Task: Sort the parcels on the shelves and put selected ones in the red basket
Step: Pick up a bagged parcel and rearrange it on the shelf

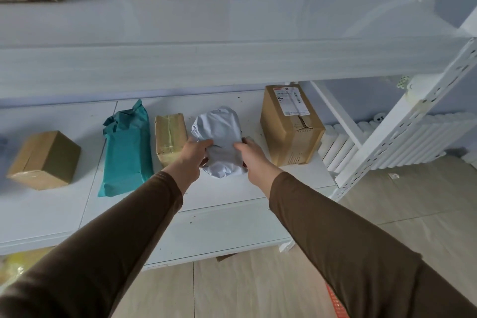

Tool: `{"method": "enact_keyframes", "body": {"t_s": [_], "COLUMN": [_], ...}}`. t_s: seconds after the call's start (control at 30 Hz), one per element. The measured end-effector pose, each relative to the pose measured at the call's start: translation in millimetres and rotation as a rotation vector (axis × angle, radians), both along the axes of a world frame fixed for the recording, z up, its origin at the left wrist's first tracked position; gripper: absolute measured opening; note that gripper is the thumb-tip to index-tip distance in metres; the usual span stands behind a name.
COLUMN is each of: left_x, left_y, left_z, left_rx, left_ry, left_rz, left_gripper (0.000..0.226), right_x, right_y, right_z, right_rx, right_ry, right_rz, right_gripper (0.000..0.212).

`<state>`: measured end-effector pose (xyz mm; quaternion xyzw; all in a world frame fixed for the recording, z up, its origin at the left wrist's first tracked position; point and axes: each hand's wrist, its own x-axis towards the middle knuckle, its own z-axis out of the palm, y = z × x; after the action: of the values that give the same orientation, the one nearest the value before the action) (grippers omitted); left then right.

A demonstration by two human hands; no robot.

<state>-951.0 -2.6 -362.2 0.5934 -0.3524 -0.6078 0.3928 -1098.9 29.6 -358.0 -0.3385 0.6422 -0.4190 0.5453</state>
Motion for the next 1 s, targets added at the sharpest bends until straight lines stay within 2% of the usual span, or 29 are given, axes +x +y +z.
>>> {"method": "enact_keyframes", "body": {"t_s": [0.07,0.17,0.23,0.3,0.4,0.5,0.6,0.73,0.8,0.83,0.9,1.0], "left_x": [3.2,4.7,3.1,2.3,1.4,-5.5,-24.9,-50.5,-59.8,-63.3,-67.4,-63.7], "left_y": [13.9,39.4,62.7,87.0,121.6,154.9,186.4,218.4,228.7,233.5,237.6,243.6], "left_z": [2.2,10.7,21.6,31.5,39.3,51.5,73.7,94.2,99.8,102.6,98.7,90.1], "left_rx": [0.0,-0.034,-0.097,-0.168,-0.276,-0.43,-0.484,-0.506,-0.488,-0.492,-0.512,-0.409], "left_ry": [0.01,0.056,0.069,0.037,-0.102,-0.276,-0.176,-0.186,-0.136,-0.095,-0.043,0.07], "left_rz": [-0.013,-0.004,-0.014,-0.034,-0.055,-0.152,-0.271,-0.332,-0.313,-0.302,-0.315,-0.285], "left_gripper": [0.008,0.007,0.004,0.019,0.064,0.056,0.046,0.053,0.061,0.058,0.052,0.085], "right_x": [-2.8,-6.7,-12.8,-21.8,-40.5,-61.0,-81.4,-104.0,-111.8,-114.8,-116.2,-111.8], "right_y": [12.2,33.8,50.2,69.7,101.1,135.0,162.5,190.1,199.8,203.9,212.7,230.8], "right_z": [-0.6,-0.2,2.2,7.7,14.9,14.2,11.2,13.5,19.0,22.5,31.4,43.2], "right_rx": [-0.043,-0.135,-0.194,-0.241,-0.264,-0.216,-0.115,-0.024,-0.013,-0.01,-0.009,-0.22], "right_ry": [0.037,0.128,0.109,0.015,-0.19,-0.284,-0.361,-0.396,-0.385,-0.377,-0.32,-0.089], "right_rz": [-0.004,0.003,0.001,0.018,-0.004,-0.069,-0.141,-0.143,-0.135,-0.132,-0.131,-0.101], "right_gripper": [0.006,0.027,0.033,0.037,0.04,0.022,0.033,0.047,0.052,0.053,0.041,0.022]}}
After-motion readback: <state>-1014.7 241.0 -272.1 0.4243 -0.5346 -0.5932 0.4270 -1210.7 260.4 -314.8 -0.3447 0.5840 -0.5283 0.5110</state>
